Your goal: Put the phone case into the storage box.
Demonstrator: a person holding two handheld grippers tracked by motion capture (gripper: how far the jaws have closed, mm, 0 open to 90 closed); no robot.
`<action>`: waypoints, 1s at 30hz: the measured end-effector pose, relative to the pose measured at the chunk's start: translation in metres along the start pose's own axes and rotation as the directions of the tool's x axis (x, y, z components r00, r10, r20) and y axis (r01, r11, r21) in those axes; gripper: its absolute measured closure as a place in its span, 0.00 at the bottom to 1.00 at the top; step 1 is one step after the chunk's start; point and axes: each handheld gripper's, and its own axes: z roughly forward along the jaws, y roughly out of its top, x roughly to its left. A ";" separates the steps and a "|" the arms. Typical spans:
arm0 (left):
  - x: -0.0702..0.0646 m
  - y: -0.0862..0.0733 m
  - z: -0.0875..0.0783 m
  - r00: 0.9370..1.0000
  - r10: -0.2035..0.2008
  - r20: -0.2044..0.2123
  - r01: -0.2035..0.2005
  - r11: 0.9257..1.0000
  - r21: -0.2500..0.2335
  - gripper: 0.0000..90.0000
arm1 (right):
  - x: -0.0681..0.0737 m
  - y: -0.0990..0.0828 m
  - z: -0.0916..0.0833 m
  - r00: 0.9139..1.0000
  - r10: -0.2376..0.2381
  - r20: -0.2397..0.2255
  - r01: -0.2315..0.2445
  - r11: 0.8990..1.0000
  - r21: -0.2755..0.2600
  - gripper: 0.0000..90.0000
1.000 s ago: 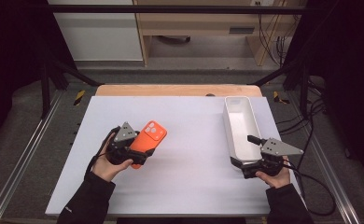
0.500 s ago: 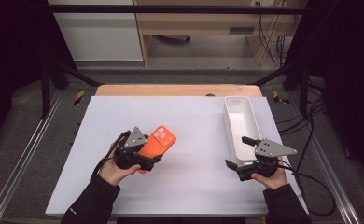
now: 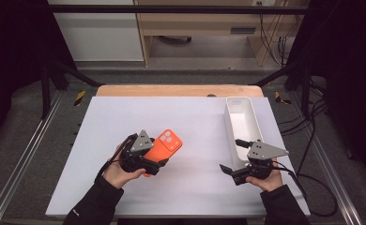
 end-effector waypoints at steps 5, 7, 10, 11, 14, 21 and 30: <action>-0.005 0.002 0.003 1.000 0.021 0.011 -0.021 1.000 0.003 0.15 | 0.004 0.002 0.004 1.000 -0.020 -0.013 0.020 1.000 0.015 0.00; -0.008 0.002 0.004 0.999 0.030 0.018 -0.030 1.000 0.007 0.15 | 0.005 0.003 0.005 1.000 -0.027 -0.017 0.027 0.999 0.019 0.00; -0.011 0.003 0.006 0.999 0.043 0.024 -0.043 0.999 0.011 0.15 | 0.007 0.004 0.006 0.999 -0.036 -0.023 0.037 0.999 0.025 0.01; -0.011 0.004 0.006 0.999 0.044 0.027 -0.045 0.999 0.010 0.15 | 0.008 0.005 0.007 0.999 -0.041 -0.025 0.041 0.999 0.028 0.01; -0.014 0.005 0.007 0.998 0.051 0.036 -0.051 0.999 0.009 0.15 | 0.009 0.006 0.008 0.998 -0.051 -0.032 0.052 0.998 0.032 0.01; -0.020 0.006 0.011 0.995 0.082 0.050 -0.083 0.996 0.016 0.15 | 0.012 0.010 0.011 0.995 -0.079 -0.055 0.081 0.996 0.045 0.01; -0.027 0.010 0.011 0.990 0.125 0.062 -0.126 0.992 0.012 0.15 | 0.021 0.013 0.019 0.989 -0.105 -0.106 0.112 0.992 0.059 0.01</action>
